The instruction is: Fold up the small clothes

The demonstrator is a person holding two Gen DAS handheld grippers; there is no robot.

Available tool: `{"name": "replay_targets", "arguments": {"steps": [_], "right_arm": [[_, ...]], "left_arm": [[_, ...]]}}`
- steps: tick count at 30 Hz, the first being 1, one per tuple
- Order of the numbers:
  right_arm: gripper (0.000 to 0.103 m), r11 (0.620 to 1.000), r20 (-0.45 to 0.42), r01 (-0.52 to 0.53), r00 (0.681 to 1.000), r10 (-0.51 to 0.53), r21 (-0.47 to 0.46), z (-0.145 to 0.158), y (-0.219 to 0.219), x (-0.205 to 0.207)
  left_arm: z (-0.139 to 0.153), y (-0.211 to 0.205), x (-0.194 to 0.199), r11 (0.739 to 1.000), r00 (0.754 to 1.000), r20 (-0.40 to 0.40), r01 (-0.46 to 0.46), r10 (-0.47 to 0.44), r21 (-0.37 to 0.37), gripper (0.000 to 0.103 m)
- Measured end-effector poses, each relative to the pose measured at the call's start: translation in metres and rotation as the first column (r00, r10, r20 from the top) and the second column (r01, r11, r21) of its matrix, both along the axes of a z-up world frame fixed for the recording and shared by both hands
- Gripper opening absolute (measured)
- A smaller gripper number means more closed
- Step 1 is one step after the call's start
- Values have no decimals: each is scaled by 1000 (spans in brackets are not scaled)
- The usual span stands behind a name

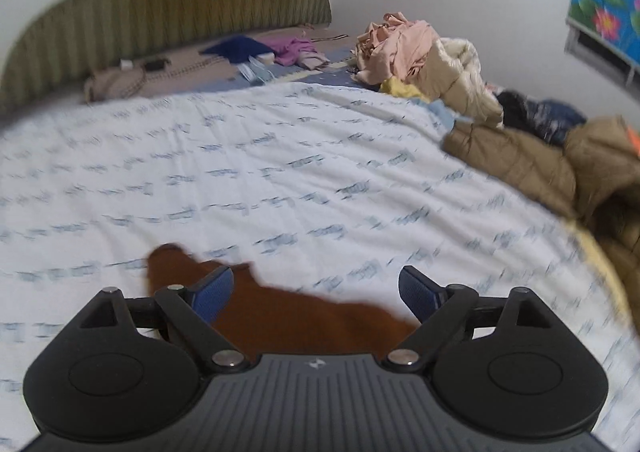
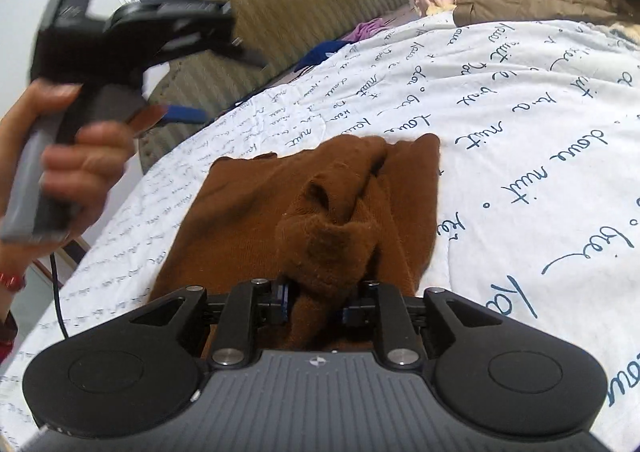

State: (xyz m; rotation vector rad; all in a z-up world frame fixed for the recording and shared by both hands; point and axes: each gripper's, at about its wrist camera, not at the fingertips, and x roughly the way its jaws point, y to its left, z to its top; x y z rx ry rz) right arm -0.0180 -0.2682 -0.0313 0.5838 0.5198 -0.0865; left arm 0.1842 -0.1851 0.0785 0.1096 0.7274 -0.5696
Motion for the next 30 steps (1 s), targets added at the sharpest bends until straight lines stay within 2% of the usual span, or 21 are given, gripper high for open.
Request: {"name": "replay_targets", "arguments": {"steps": [2,4,7,10,12,13,14,17,20,22,24,27,29,30], "right_arm": [[32,999,11,-6,1000,6,35,1,-9,-2],[38,993,31,-14,999,10,121,0,-23,-4],[41,960,55,-22,998,7,278,-5,-40,-8],[43,932,59,-32,998,12,361,-7,-53,-3],[38,936,53,-39,998,22,349,-7,-53,2],[21,944,43,-32,999,19,330,-6,-51,4],[14,950,30,-20,1000,11,311,-5,-49,3],[13,959,45,-27,999,15,282,-1,-43,-6],[12,957,69,-50,997,32,286,2,-40,-30],[12,957,76,-58,996,38,284,2,-37,-44],[13,974,42,-45,998,36,220,2,-35,-44],[20,981,-10,-20,1000,22,193,-4,-38,-35],[32,986,2,-22,1000,22,168,3,-35,-38],[36,992,15,-14,1000,12,126,9,-33,-41]], "left_arm": [[-6,19,-21,1000,1000,22,19,-20,23,91],[-17,41,-45,999,999,34,36,-37,33,91],[-34,71,-82,998,996,69,51,-54,49,91],[-47,94,-120,995,990,111,82,-87,50,91],[-55,101,-141,992,983,144,100,-110,78,91],[-60,102,-148,990,980,163,97,-113,104,91],[-62,101,-153,987,977,180,91,-114,131,91],[-63,105,-162,984,971,211,78,-112,160,91],[-55,113,-166,990,969,226,73,-100,124,91],[-53,111,-164,991,969,227,70,-95,114,97],[-58,103,-159,991,971,229,33,-63,132,98],[-66,93,-156,988,975,221,-1,-34,155,98],[-71,91,-156,988,977,212,-17,-16,152,98],[-73,91,-156,989,979,203,-21,-9,148,98]]}}
